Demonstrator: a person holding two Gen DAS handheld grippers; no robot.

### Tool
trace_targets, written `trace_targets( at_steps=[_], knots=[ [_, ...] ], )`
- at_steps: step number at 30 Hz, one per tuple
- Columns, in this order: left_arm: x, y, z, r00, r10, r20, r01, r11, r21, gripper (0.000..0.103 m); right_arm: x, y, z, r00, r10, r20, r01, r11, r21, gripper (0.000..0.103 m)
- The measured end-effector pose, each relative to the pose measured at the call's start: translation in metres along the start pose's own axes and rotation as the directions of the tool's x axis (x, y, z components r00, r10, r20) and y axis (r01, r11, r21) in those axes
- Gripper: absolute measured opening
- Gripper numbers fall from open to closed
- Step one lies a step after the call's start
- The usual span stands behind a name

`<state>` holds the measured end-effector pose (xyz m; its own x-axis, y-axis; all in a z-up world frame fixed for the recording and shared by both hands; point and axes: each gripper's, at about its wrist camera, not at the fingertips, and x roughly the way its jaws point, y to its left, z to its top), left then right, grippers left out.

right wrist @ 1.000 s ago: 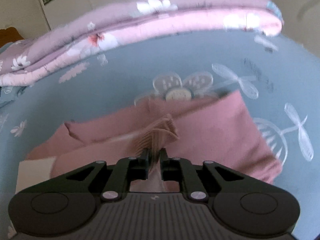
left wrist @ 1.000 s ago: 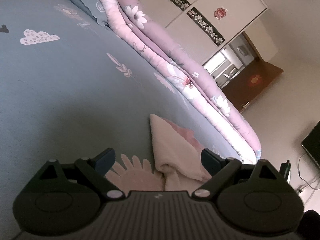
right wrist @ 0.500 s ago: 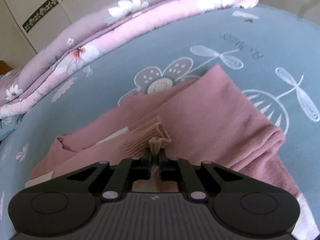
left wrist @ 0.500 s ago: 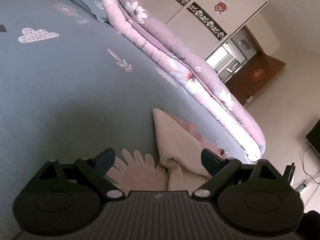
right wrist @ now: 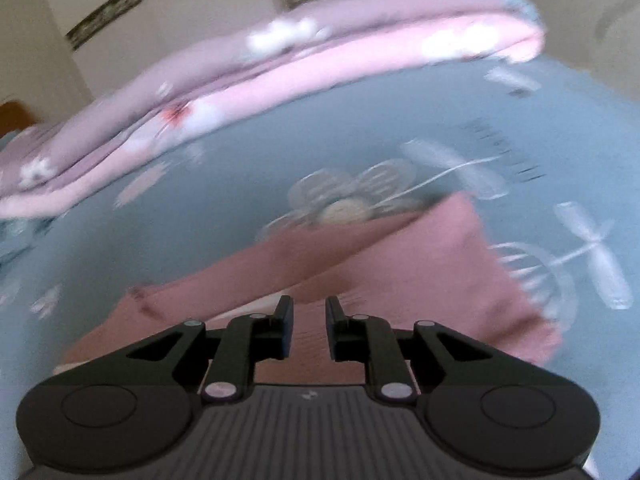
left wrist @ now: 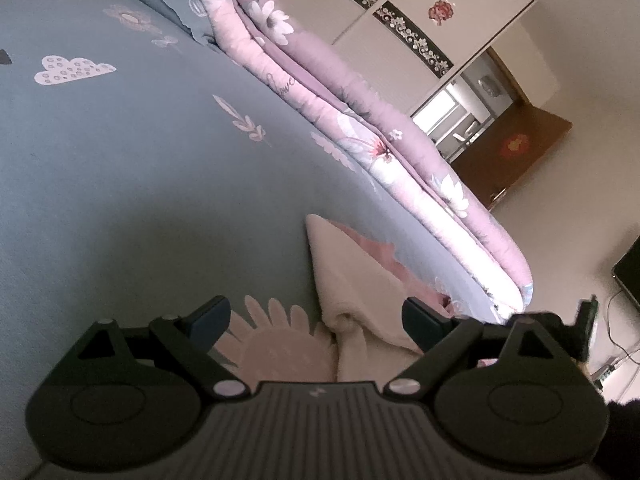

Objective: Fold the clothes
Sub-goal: 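Withdraw both open grippers above the folded sweater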

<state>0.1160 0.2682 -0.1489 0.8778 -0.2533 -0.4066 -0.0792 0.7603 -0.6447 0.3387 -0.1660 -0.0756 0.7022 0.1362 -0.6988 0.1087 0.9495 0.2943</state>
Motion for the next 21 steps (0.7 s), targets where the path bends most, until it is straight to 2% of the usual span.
trace_targets(
  at_steps=[2, 3, 7, 10, 13, 15, 17, 19, 21],
  knots=[
    [0.001, 0.000, -0.001, 1.000, 0.003, -0.007, -0.003, 1.000, 0.009, 0.092, 0.018, 0.008, -0.004, 0.999, 0.005, -0.051, -0.007, 0.999, -0.035, 0.020],
    [0.001, 0.000, -0.001, 1.000, 0.004, -0.010, -0.004, 1.000, 0.011, 0.092, 0.026, 0.008, -0.005, 0.998, -0.022, -0.063, 0.019, 0.998, -0.053, 0.020],
    [0.003, 0.004, -0.002, 1.000, 0.011, -0.017, -0.012, 1.000, -0.003, 0.092, 0.028, -0.015, -0.004, 0.995, -0.089, -0.042, 0.087, 0.996, -0.028, 0.017],
    [0.003, 0.004, -0.002, 1.000, 0.008, -0.015, -0.009, 1.000, -0.006, 0.092, 0.019, -0.025, 0.000, 0.995, -0.091, -0.030, 0.092, 0.996, 0.014, 0.016],
    [0.003, 0.003, -0.002, 1.000, 0.003, -0.011, -0.003, 1.000, -0.003, 0.092, 0.008, -0.027, 0.002, 0.997, -0.073, -0.005, 0.073, 0.996, 0.043, 0.023],
    [0.004, 0.002, -0.002, 1.000, 0.000, -0.016, 0.000, 1.000, 0.001, 0.092, 0.002, -0.017, -0.004, 1.000, -0.011, -0.021, 0.012, 1.000, 0.019, 0.024],
    [0.005, 0.002, -0.003, 1.000, 0.002, -0.023, -0.002, 1.000, 0.005, 0.092, 0.009, -0.005, -0.012, 0.998, -0.001, -0.059, -0.002, 0.999, -0.049, 0.024],
    [0.004, 0.002, -0.002, 1.000, 0.004, -0.021, -0.004, 1.000, 0.007, 0.092, 0.020, 0.001, -0.018, 0.996, -0.047, -0.072, 0.039, 0.994, -0.103, 0.025],
    [0.004, 0.003, -0.002, 1.000, 0.002, -0.018, -0.002, 1.000, 0.000, 0.092, 0.029, -0.004, -0.015, 0.995, -0.083, -0.053, 0.078, 0.993, -0.089, 0.025]
  ],
)
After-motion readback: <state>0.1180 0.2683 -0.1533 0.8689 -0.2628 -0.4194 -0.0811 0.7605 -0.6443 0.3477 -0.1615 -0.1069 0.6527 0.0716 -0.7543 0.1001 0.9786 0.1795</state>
